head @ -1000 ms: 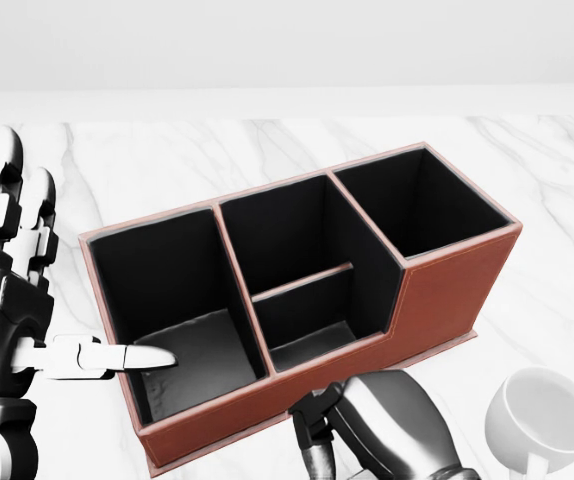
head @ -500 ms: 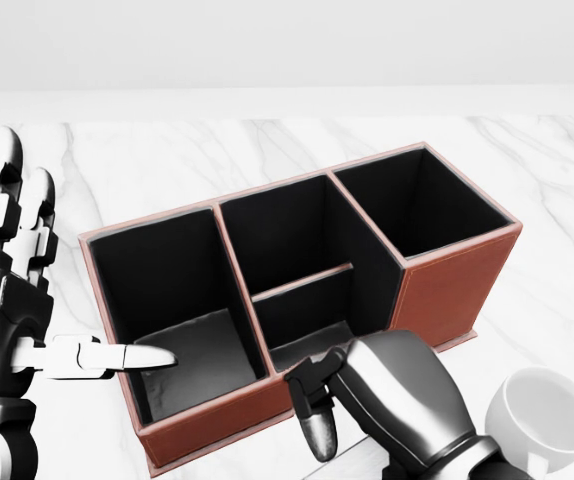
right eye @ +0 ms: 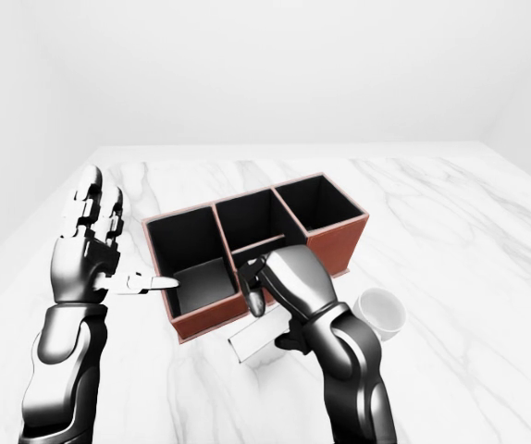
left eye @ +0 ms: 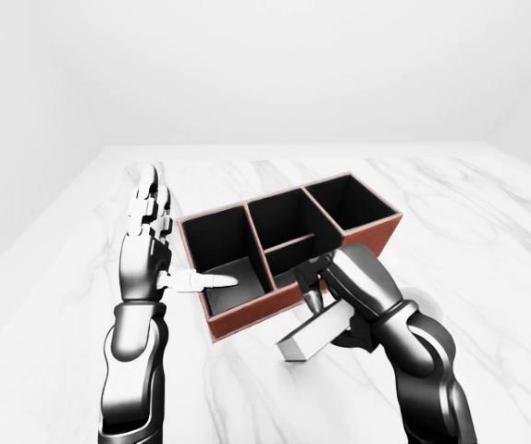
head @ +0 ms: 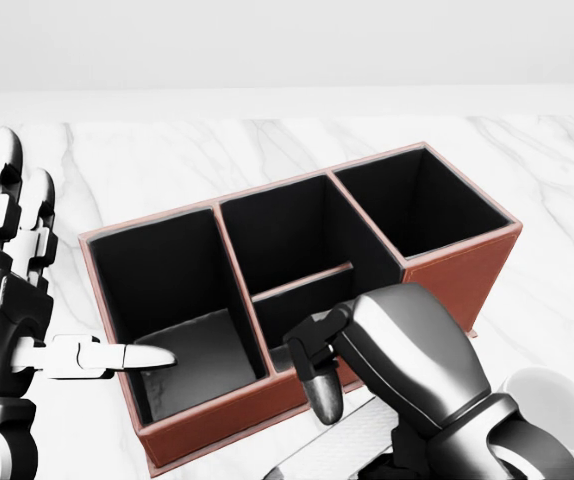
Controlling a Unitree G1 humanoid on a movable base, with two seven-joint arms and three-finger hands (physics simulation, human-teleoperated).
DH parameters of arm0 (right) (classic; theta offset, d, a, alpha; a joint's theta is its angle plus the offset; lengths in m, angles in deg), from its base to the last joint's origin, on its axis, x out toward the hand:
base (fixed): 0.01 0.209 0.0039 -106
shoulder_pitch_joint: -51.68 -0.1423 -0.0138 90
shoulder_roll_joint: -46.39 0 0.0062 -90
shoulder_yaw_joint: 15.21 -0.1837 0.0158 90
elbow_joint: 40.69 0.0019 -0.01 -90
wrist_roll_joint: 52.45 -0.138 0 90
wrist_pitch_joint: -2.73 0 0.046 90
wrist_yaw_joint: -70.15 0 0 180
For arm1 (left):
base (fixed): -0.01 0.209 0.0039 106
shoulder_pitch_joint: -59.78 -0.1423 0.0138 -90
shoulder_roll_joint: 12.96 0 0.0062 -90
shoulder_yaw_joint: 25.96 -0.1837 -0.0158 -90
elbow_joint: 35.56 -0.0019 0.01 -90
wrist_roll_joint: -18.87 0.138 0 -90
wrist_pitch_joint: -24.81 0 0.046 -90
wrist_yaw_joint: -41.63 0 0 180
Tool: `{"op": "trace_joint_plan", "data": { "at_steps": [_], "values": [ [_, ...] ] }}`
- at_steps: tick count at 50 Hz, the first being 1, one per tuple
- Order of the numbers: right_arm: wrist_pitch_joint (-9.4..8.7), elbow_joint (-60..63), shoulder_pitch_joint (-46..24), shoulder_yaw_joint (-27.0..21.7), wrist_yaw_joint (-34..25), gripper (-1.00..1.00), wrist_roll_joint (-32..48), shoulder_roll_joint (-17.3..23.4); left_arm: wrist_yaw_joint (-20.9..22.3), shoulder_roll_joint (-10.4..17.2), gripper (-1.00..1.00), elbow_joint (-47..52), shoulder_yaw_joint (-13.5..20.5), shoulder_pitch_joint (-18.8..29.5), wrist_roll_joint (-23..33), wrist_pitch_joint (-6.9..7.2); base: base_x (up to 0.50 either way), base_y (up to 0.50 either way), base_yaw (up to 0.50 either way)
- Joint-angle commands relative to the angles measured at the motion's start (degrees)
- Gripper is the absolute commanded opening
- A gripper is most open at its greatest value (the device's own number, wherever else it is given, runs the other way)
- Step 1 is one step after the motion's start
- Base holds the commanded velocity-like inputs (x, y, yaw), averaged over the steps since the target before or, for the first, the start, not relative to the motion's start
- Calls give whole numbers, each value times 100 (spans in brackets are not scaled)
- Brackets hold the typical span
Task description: Pick up the book and place it in the front compartment of the caddy.
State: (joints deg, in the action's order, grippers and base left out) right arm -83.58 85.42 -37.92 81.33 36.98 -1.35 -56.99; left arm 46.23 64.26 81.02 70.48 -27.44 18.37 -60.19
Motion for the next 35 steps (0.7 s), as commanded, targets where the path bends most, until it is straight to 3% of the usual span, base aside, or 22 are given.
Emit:
{"op": "trace_joint_plan", "data": {
  "at_steps": [1, 11, 20, 35],
  "values": [
    [-188, 140, -477, -201, -136, -100, -15, -29, -5, -1, 100, -45, -3, 1, 5, 0, 0, 0, 0],
    [-339, 16, -782, -278, -127, -100, -27, -1, -7, 3, 100, -45, 0, 13, 1, 0, 0, 0, 0],
    [-664, 6, -1196, -326, -217, -100, -13, -10, -8, 1, 100, -58, -3, 2, 4, 0, 0, 0, 0],
    [-869, -318, -1719, -432, -58, -100, -70, 64, -11, 11, 100, 11, 25, 27, -9, 0, 0, 0, 0]
  ]
}}
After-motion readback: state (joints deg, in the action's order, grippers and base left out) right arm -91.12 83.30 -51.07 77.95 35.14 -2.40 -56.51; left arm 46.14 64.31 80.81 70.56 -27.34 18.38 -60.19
